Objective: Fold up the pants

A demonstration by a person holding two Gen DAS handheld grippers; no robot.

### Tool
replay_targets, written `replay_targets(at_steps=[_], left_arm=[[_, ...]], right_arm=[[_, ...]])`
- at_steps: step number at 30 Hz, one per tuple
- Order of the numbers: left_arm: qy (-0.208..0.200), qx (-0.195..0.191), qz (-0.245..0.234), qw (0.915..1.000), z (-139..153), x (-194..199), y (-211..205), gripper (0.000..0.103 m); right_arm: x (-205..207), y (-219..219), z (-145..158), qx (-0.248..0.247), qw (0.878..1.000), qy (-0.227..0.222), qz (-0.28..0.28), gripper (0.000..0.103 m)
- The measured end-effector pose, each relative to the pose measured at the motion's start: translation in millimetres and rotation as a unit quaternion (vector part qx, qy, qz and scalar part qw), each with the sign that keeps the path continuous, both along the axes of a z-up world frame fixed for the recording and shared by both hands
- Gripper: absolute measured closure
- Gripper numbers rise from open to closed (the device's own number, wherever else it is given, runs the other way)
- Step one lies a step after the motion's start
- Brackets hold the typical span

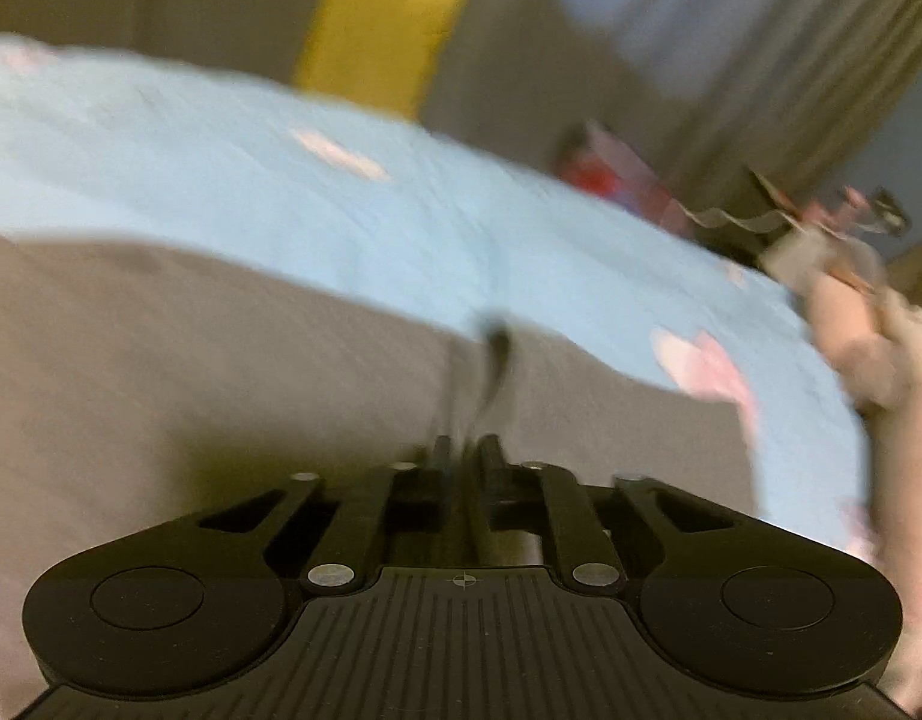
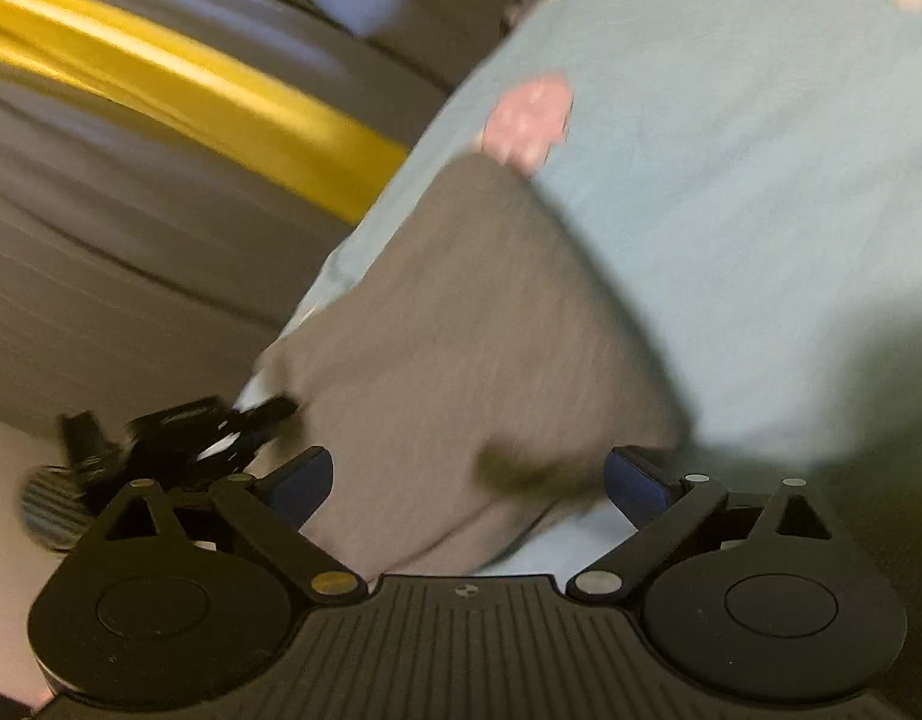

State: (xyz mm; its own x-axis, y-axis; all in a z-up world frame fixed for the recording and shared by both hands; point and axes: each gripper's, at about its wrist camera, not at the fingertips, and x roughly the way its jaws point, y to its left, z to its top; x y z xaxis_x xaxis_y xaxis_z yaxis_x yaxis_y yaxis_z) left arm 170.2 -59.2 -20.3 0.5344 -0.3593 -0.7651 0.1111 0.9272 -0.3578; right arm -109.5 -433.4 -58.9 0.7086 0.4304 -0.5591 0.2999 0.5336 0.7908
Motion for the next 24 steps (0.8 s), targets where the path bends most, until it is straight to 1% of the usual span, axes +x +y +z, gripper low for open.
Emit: replay_targets(at_steps=[1, 2, 3, 4, 5, 6, 7, 8, 10, 11, 12, 13, 14, 15, 16, 17, 18, 19, 21, 23, 24], left_arm=[[-0.004, 0.006, 0.008, 0.9999, 1.7, -3.6, 3.4, 0.08], [0.011, -0.013, 0.001, 0.9999, 0.6, -8.0, 8.6, 0.069], [0.025, -0.037, -0.007, 0.999, -1.9, -14.6, 12.8, 0.05], [0.035, -0.059, -0.016, 0.9975, -5.5, -25.5, 16.7, 0.043], [0.043, -0.07, -0.026, 0.9963, -9.6, -37.1, 18.2, 0.043], [0.049, -0.076, -0.036, 0.9953, -14.8, -48.2, 18.9, 0.039], [0.062, -0.079, -0.045, 0.994, -23.1, -59.3, 18.3, 0.035], [0.081, -0.078, -0.052, 0.9923, -34.0, -69.9, 16.0, 0.033], [0.107, -0.085, -0.057, 0.989, -53.3, -80.0, 13.2, 0.035], [0.098, -0.096, -0.049, 0.9893, -57.5, -85.1, 12.9, 0.035], [0.094, -0.105, -0.044, 0.989, -59.3, -82.2, 13.5, 0.036], [0.1, -0.12, -0.044, 0.9867, -60.5, -79.8, 12.2, 0.049], [0.114, -0.135, -0.042, 0.9833, -63.1, -75.7, 10.3, 0.059], [0.123, -0.132, -0.034, 0.9829, -64.3, -74.2, 8.7, 0.087], [0.125, -0.123, -0.028, 0.9841, -65.8, -74.1, 6.3, 0.088], [0.12, -0.118, -0.027, 0.9854, -64.6, -74.1, 5.8, 0.088], [0.107, -0.109, -0.03, 0.9878, -59.5, -76.1, 6.0, 0.088], [0.091, -0.104, -0.036, 0.9897, -52.2, -79.5, 5.8, 0.089], [0.049, -0.093, -0.05, 0.9933, -30.9, -90.6, 4.0, 0.089], [0.014, -0.066, -0.059, 0.996, -13.6, -97.3, 8.1, 0.088], [0.007, -0.049, -0.06, 0.997, -9.8, -98.6, 10.0, 0.088]], right_arm=[[1.3, 3.4, 0.0, -0.009, 1.0, -0.002, -0.002, 0.006], [2.9, 5.8, 0.3, -0.022, 1.0, -0.005, -0.003, 0.006], [6.5, 8.7, 0.1, -0.028, 1.0, 0.0, -0.005, 0.007], [8.7, 9.8, -1.9, -0.028, 0.999, 0.013, -0.012, 0.01], [8.0, 10.4, -3.5, -0.026, 0.999, 0.017, -0.016, 0.017], [10.5, 12.1, -7.0, -0.026, 0.999, 0.019, -0.018, 0.022], [11.1, 11.8, -9.8, -0.029, 0.999, 0.024, -0.02, 0.022], [11.8, 11.5, -12.6, -0.03, 0.999, 0.034, -0.024, 0.023], [9.6, 9.1, -15.4, -0.023, 0.998, 0.038, -0.034, 0.023], [8.8, 7.0, -16.1, -0.02, 0.998, 0.035, -0.045, 0.023], [7.1, 4.8, -16.4, -0.018, 0.998, 0.03, -0.052, 0.024], [3.2, 3.5, -15.1, -0.015, 0.998, 0.024, -0.057, 0.026], [1.8, 2.8, -15.2, -0.014, 0.998, 0.017, -0.063, 0.034], [0.4, 3.1, -14.7, -0.021, 0.997, 0.017, -0.068, 0.048], [0.3, 4.0, -13.6, -0.032, 0.997, 0.018, -0.069, 0.058], [0.6, 5.9, -12.4, -0.048, 0.996, 0.024, -0.068, 0.081], [-1.4, 7.1, -10.0, -0.061, 0.995, 0.031, -0.068, 0.09], [-2.8, 9.2, -6.3, -0.073, 0.995, 0.029, -0.063, 0.09], [-6.0, 14.5, 3.3, -0.097, 0.994, 0.008, -0.048, 0.09], [-6.6, 20.2, 8.1, -0.108, 0.994, 0.011, -0.02, 0.09], [-3.8, 24.1, 7.9, -0.114, 0.993, 0.023, -0.01, 0.09]])
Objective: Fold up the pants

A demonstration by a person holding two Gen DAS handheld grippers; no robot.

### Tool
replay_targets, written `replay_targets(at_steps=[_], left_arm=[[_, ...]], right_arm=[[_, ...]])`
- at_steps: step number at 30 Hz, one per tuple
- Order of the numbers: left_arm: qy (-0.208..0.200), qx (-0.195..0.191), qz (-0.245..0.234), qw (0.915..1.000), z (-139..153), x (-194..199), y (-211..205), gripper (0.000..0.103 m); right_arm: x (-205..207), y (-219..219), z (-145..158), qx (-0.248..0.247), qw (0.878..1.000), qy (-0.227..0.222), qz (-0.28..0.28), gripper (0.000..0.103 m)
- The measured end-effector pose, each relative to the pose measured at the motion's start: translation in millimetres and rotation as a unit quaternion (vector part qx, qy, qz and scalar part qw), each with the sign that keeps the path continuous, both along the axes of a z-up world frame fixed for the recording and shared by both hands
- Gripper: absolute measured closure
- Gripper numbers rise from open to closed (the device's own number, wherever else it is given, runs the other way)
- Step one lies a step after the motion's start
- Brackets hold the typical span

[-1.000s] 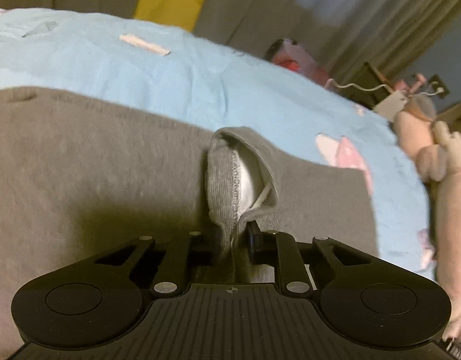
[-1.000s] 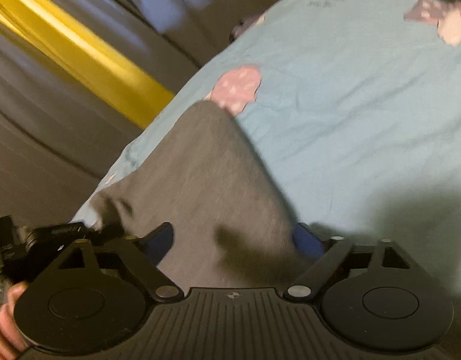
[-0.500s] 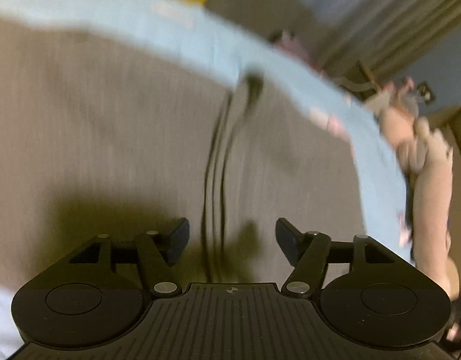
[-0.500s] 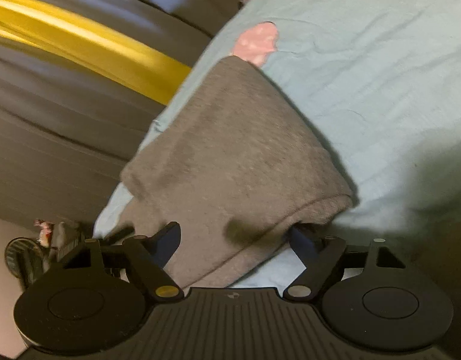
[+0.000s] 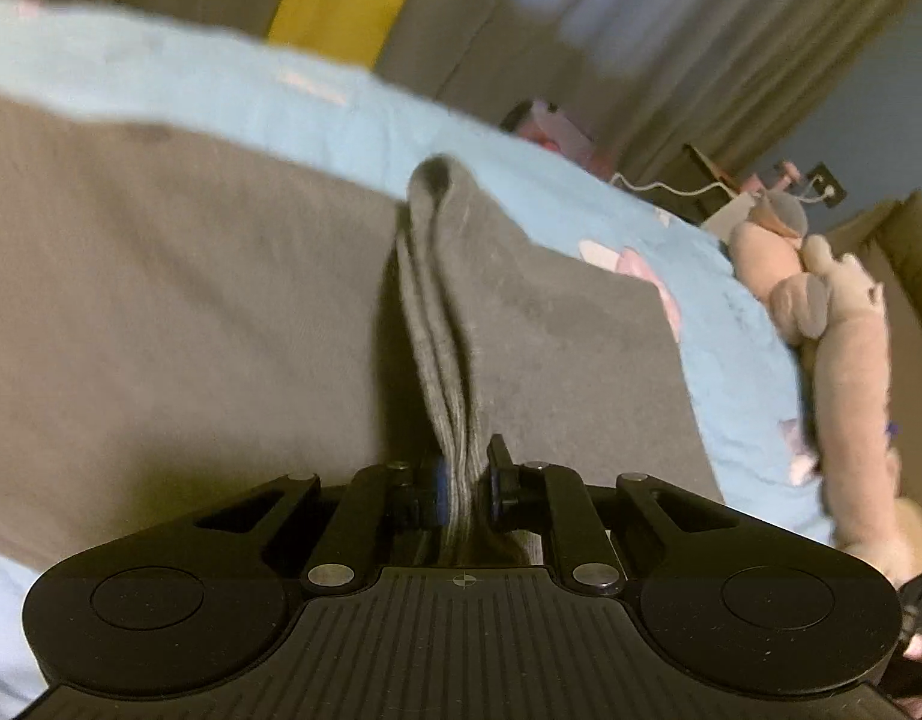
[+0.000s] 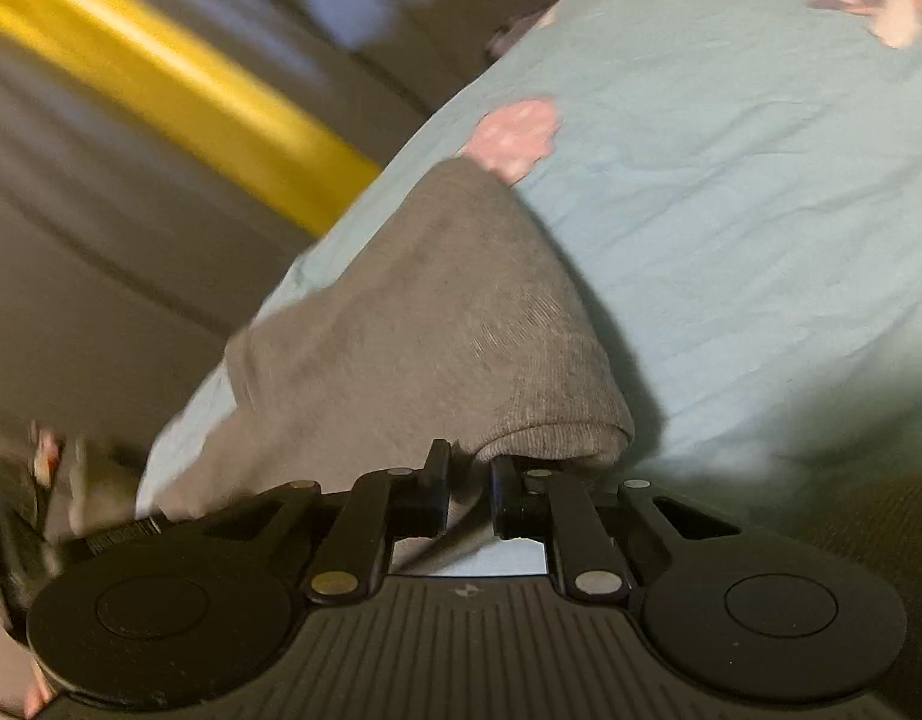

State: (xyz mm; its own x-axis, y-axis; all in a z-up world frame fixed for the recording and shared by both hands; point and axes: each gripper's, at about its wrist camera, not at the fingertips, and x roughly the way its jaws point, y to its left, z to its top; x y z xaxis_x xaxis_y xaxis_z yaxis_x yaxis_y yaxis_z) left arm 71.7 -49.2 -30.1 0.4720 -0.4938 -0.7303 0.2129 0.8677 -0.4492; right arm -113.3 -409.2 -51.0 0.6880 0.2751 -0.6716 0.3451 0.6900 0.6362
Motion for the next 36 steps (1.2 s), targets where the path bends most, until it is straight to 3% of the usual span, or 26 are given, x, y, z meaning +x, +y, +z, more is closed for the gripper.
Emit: replay_targets(at_steps=[3, 5, 8, 11, 16, 19, 20, 25, 28, 32, 36], left_arm=[[0.005, 0.068, 0.005, 0.9977, -8.9, -0.2, -3.0, 0.087], [0.017, 0.087, 0.011, 0.996, -21.7, -0.6, -7.5, 0.086], [-0.002, 0.123, 0.012, 0.9924, -33.7, -6.3, -14.9, 0.074], [-0.015, 0.135, 0.006, 0.9907, -32.5, -12.0, -12.3, 0.07], [-0.018, 0.125, 0.01, 0.9919, -32.3, -16.8, -5.9, 0.067], [-0.021, 0.126, 0.011, 0.9918, -32.0, -16.4, -6.1, 0.059], [-0.021, 0.125, 0.013, 0.9919, -32.0, -15.9, -4.9, 0.058], [-0.017, 0.113, 0.048, 0.9923, -28.5, -14.5, 8.8, 0.036], [-0.021, 0.094, 0.118, 0.9884, -19.1, -14.1, 32.4, 0.02], [-0.023, 0.025, 0.183, 0.9826, -9.4, -12.0, 72.0, 0.019], [-0.058, 0.015, 0.19, 0.98, 1.2, -10.6, 81.1, 0.02]], right_arm=[[-1.8, 13.7, 10.8, -0.062, 0.998, 0.002, 0.01, 0.088], [-2.2, 21.3, 22.6, -0.088, 0.996, -0.008, 0.013, 0.087], [-7.1, 26.1, 43.9, -0.107, 0.993, -0.049, 0.014, 0.087], [-5.8, 29.9, 56.1, -0.139, 0.987, -0.078, 0.016, 0.087], [18.4, 33.2, 34.7, -0.13, 0.989, -0.063, 0.023, 0.087], [34.4, 39.9, -6.1, -0.142, 0.989, 0.017, 0.043, 0.086], [35.3, 39.2, -13.9, -0.14, 0.989, 0.022, 0.046, 0.087], [31.0, 37.8, -5.2, -0.137, 0.99, 0.0, 0.044, 0.08], [28.8, 40.3, -4.9, -0.142, 0.989, -0.001, 0.04, 0.08], [32.1, 45.4, -4.3, -0.157, 0.987, -0.006, 0.037, 0.079], [28.8, 48.1, 2.2, -0.186, 0.982, -0.031, 0.02, 0.078]])
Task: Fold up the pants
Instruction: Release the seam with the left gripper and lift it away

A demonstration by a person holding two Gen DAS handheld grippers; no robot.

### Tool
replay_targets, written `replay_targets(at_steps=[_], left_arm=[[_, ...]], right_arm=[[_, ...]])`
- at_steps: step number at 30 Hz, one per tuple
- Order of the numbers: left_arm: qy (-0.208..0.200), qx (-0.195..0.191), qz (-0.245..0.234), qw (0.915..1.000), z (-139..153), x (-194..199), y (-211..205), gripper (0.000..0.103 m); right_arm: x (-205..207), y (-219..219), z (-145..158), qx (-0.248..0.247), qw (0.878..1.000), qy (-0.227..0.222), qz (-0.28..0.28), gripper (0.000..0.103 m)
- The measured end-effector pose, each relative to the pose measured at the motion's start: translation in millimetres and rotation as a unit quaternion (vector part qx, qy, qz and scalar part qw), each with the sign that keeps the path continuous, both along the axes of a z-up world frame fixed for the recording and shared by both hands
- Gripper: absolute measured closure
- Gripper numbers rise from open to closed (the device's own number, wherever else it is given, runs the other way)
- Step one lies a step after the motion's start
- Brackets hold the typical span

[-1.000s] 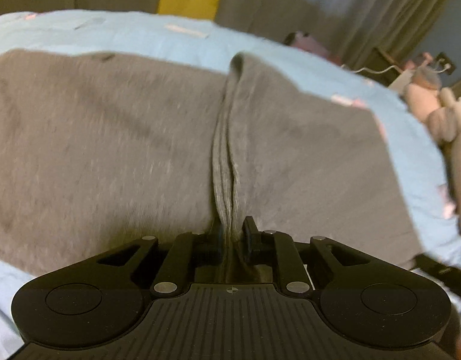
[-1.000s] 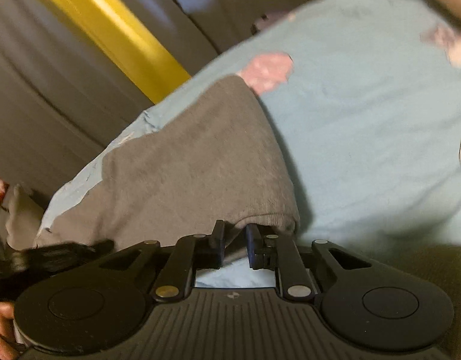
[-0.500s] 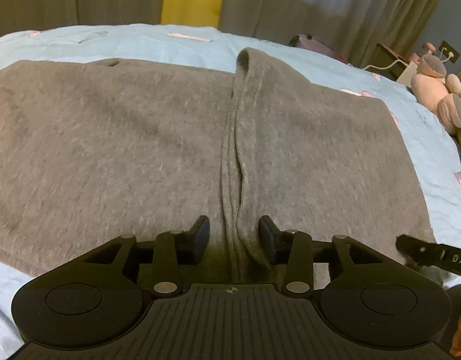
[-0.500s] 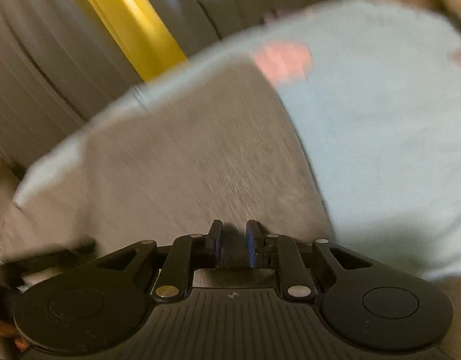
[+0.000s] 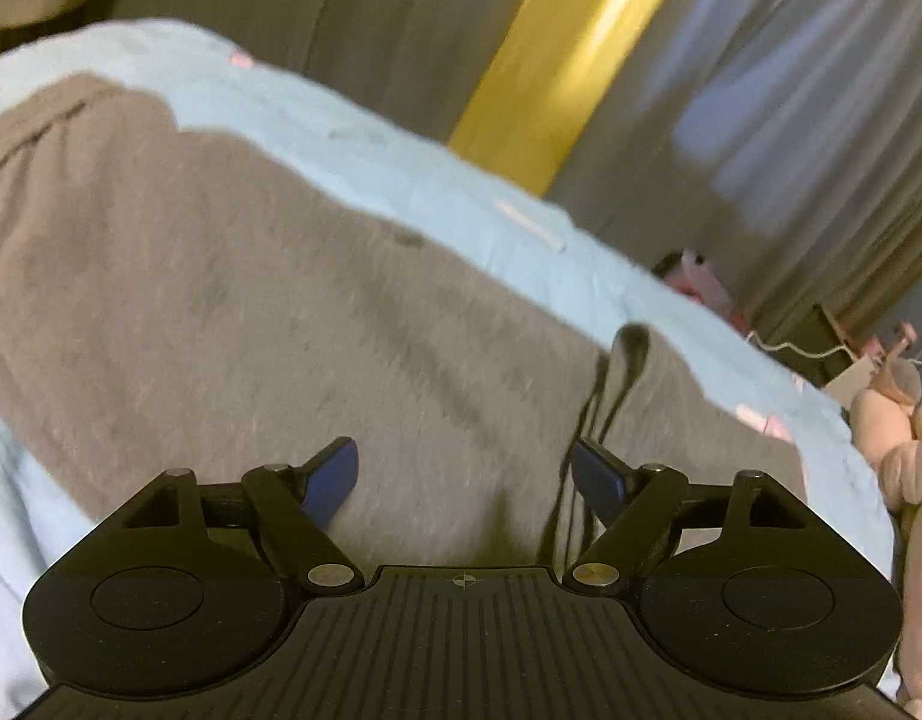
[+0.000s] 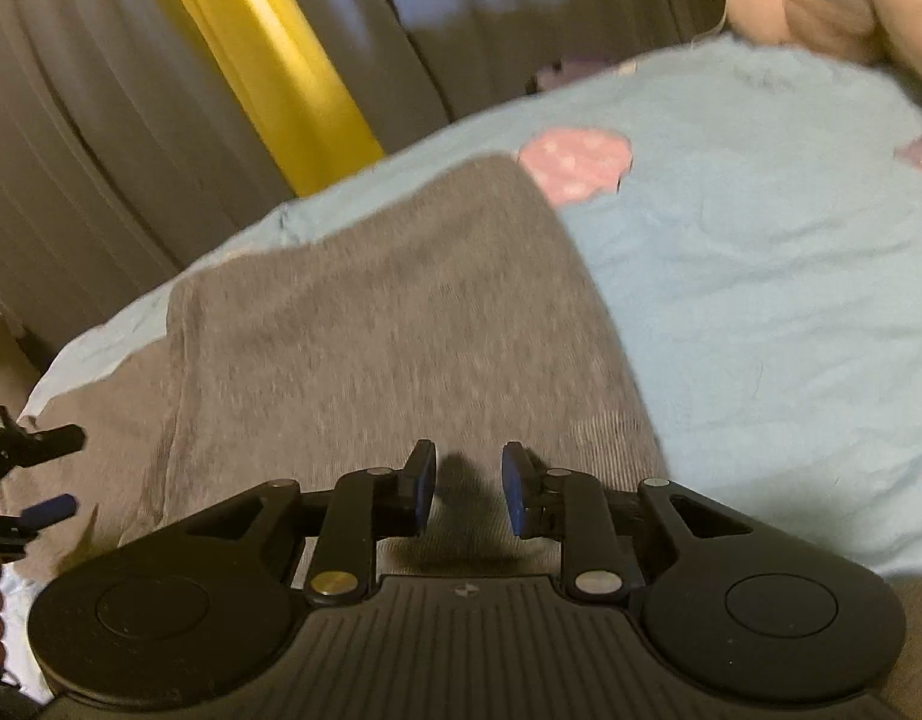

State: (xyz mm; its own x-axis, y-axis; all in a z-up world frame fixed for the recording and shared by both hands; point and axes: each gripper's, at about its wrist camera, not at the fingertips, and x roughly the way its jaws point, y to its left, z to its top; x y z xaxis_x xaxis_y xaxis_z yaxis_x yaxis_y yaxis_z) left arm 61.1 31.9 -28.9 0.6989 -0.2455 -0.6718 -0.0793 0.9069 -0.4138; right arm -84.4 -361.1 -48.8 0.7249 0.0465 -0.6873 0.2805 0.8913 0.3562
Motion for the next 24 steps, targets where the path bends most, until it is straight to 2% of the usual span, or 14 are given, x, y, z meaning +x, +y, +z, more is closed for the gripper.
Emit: replay_targets(at_steps=[2, 4, 7, 10, 12, 15, 16, 17, 18, 20, 21, 22, 23, 24], left_arm=[[-0.017, 0.007, -0.04, 0.999, 5.8, 3.1, -15.1, 0.021], [-0.039, 0.037, -0.092, 0.9944, 13.7, 4.8, -41.3, 0.021], [-0.082, 0.077, -0.164, 0.9799, 24.8, 5.6, -87.1, 0.021], [-0.117, 0.062, -0.222, 0.966, 33.4, 14.6, -124.3, 0.018], [-0.118, 0.063, -0.25, 0.959, 30.1, 31.8, -146.3, 0.017], [-0.092, 0.125, -0.24, 0.9581, 3.8, 70.3, -167.3, 0.018], [-0.074, 0.157, -0.223, 0.9593, -9.0, 84.2, -169.1, 0.03], [-0.059, 0.199, -0.206, 0.9563, -23.6, 98.6, -168.1, 0.044], [-0.054, 0.214, -0.205, 0.9536, -30.7, 105.4, -166.2, 0.059], [-0.056, 0.183, -0.209, 0.959, -25.3, 108.3, -153.7, 0.059], [-0.056, 0.181, -0.204, 0.9605, -17.7, 104.9, -148.7, 0.059], [-0.059, 0.192, -0.19, 0.9608, -11.2, 99.3, -142.9, 0.041], [-0.062, 0.214, -0.162, 0.9614, -3.9, 89.4, -136.3, 0.029], [-0.074, 0.209, -0.151, 0.9633, 3.1, 74.8, -126.7, 0.02]], right_arm=[[1.9, -2.4, -1.6, -0.003, 1.0, 0.0, -0.004, 0.075], [5.2, -6.6, -6.5, 0.011, 1.0, 0.007, -0.004, 0.075], [9.3, -11.4, -10.5, 0.026, 1.0, 0.005, -0.004, 0.074], [9.8, -13.4, -13.5, 0.03, 1.0, -0.001, 0.0, 0.074], [10.0, -16.2, -15.4, 0.039, 0.999, -0.006, -0.002, 0.074], [12.5, -19.7, -18.7, 0.052, 0.999, -0.01, -0.005, 0.074], [13.0, -20.8, -19.7, 0.055, 0.998, -0.011, -0.005, 0.074], [13.0, -21.6, -20.3, 0.056, 0.998, -0.012, -0.004, 0.074], [13.8, -22.3, -21.1, 0.056, 0.998, -0.014, -0.003, 0.075], [15.9, -22.4, -21.7, 0.054, 0.998, -0.016, -0.002, 0.075], [16.0, -23.0, -22.0, 0.053, 0.998, -0.017, -0.002, 0.074], [16.2, -23.1, -21.8, 0.052, 0.998, -0.017, -0.002, 0.074], [17.6, -23.5, -22.0, 0.051, 0.999, -0.017, -0.003, 0.074], [18.2, -22.8, -21.4, 0.048, 0.999, -0.017, -0.002, 0.074]])
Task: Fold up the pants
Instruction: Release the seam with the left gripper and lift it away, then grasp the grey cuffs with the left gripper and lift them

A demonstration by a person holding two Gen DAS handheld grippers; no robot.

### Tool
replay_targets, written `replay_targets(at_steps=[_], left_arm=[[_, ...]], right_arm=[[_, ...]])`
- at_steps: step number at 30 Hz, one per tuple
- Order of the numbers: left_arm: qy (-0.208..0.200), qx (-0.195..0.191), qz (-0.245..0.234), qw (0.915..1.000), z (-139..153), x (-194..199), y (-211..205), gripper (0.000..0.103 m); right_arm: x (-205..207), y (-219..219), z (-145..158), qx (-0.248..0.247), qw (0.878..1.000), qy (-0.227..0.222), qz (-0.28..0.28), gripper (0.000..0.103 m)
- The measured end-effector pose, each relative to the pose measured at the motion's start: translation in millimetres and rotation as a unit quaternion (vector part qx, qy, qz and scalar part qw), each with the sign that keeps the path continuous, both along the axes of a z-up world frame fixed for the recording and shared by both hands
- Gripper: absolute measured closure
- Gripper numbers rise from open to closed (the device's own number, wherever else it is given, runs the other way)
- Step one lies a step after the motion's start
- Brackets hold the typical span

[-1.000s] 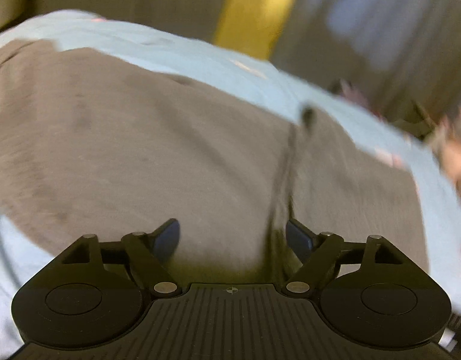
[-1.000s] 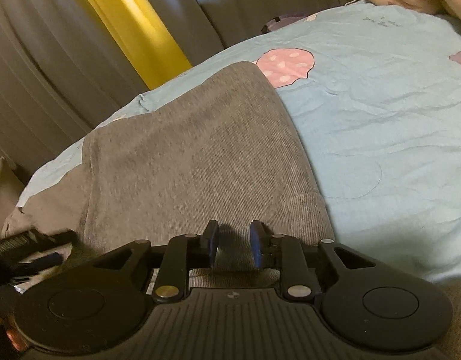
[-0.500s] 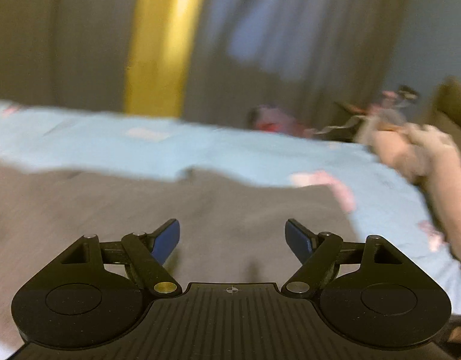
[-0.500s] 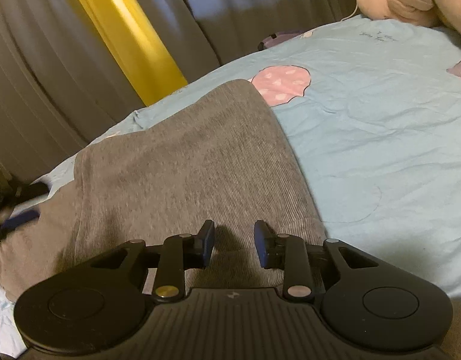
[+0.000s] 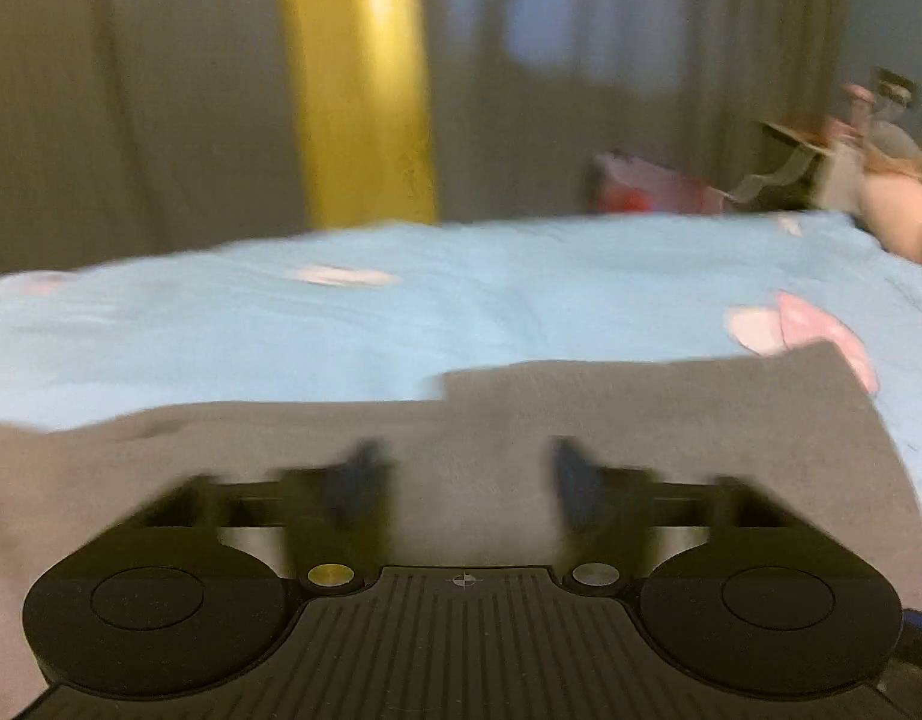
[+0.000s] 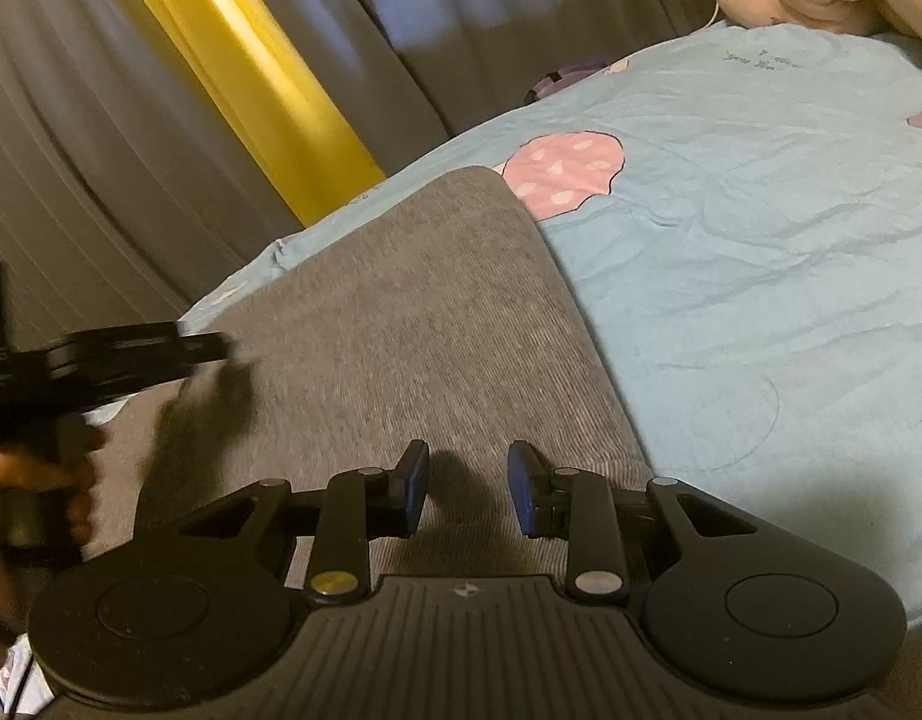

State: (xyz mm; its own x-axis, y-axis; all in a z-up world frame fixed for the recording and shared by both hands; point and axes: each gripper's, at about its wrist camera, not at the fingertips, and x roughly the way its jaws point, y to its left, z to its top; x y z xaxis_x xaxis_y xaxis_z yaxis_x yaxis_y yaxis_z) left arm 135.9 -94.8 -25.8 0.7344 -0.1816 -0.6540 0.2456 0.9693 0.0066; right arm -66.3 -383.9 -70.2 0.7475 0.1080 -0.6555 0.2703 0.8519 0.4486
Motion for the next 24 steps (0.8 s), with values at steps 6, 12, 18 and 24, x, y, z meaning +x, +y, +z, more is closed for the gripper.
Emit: replay_targets(at_steps=[6, 12, 18, 24], left_arm=[[0.114, -0.116, -0.046, 0.9856, -13.9, -77.5, 44.5, 0.013], [0.096, -0.034, 0.099, 0.9899, -10.6, -83.9, 67.7, 0.02], [0.044, -0.206, 0.213, 0.9541, 20.2, -96.7, 176.6, 0.008], [0.035, -0.309, 0.347, 0.8848, 13.1, -118.3, 305.8, 0.008]], right_arm=[[-9.4, 35.4, 16.4, -0.008, 0.998, -0.028, 0.049, 0.072], [-19.4, 81.5, 20.2, -0.144, 0.982, 0.003, 0.126, 0.068], [-25.6, 47.1, 20.5, -0.082, 0.995, 0.023, 0.052, 0.044], [-29.2, 59.4, 20.7, -0.092, 0.991, 0.018, 0.091, 0.023]])
